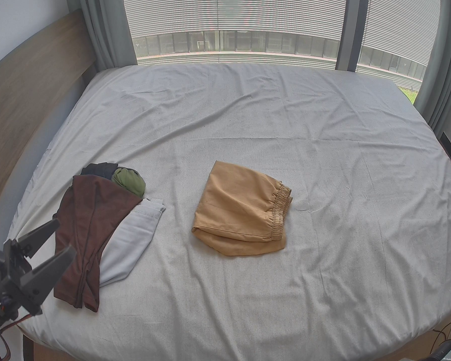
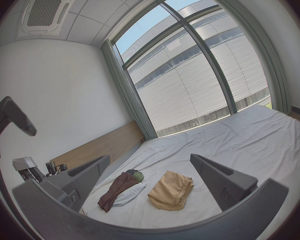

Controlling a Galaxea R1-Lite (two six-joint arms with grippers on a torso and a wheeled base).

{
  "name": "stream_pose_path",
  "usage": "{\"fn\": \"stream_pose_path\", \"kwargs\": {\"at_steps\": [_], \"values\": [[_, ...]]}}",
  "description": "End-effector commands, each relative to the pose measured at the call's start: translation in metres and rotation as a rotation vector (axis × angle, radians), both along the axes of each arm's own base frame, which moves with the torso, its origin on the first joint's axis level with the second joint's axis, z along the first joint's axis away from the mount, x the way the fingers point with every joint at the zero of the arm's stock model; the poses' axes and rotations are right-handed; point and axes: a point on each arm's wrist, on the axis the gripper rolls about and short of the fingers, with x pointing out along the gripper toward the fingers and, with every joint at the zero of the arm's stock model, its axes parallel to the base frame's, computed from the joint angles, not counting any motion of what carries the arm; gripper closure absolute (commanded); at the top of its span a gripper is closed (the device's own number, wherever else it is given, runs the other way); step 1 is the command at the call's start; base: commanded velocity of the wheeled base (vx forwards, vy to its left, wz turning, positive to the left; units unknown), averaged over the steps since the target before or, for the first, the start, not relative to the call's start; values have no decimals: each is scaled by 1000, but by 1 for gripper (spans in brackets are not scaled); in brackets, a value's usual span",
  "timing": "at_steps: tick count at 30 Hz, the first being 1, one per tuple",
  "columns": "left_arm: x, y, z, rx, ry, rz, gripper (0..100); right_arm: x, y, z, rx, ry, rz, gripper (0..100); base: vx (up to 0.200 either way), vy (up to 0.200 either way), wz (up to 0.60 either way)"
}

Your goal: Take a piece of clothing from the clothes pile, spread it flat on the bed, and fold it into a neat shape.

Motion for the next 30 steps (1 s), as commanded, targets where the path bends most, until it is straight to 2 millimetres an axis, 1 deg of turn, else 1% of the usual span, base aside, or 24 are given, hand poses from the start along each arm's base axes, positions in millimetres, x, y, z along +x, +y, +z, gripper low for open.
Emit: {"fn": "stream_pose_path", "kwargs": {"at_steps": [1, 2, 4, 5, 7, 9, 10, 14, 15, 16, 17, 18, 19, 24, 26, 30], "values": [[-64, 10, 5, -29, -136, 6, 0, -73, -9, -20, -12, -108, -45, 0, 0, 0, 0], [-75, 12, 3, -30, -129, 6, 0, -83, -10, -26, -20, -105, -49, 0, 0, 0, 0], [-75, 12, 3, -30, -129, 6, 0, -83, -10, -26, -20, -105, -49, 0, 0, 0, 0], [-93, 14, -6, -24, -104, 2, 0, -99, -11, -37, -32, -105, -65, 0, 0, 0, 0], [-104, 16, -10, -22, -93, 0, 0, -109, -12, -46, -37, -102, -75, 0, 0, 0, 0], [-107, 16, -11, -22, -95, 0, 0, -112, -12, -48, -37, -102, -76, 0, 0, 0, 0], [-117, 18, -13, -27, -114, 5, 0, -121, -12, -58, -37, -102, -75, 0, 0, 0, 0], [-129, 20, -17, -31, -137, 26, 0, -131, -13, -70, -36, -110, -72, 0, 0, 0, 0], [-129, 20, -17, -31, -137, 26, 0, -131, -13, -70, -36, -110, -72, 0, 0, 0, 0], [-130, 20, -20, -31, -145, 81, 0, -131, -13, -73, -35, -109, -76, 0, 0, 0, 0], [-130, 20, -20, -30, -146, 86, 0, -131, -13, -74, -35, -109, -76, 0, 0, 0, 0], [-129, 22, -20, -29, -148, 159, 0, -131, -13, -73, -34, -115, -78, 0, 0, 0, 0], [-128, 22, -22, -25, -146, 193, 0, -131, -13, -73, -33, -126, -78, 0, 0, 0, 0], [-126, 22, -26, 23, -152, 263, 0, -131, -13, -73, -32, -133, -81, 0, 0, 0, 0], [-126, 20, -28, 44, -130, 335, 0, -131, -13, -72, -33, -135, -81, 0, 0, 0, 0], [-129, 19, -32, 74, -132, 378, 0, -131, -13, -72, -32, -135, -81, 0, 0, 0, 0]]}}
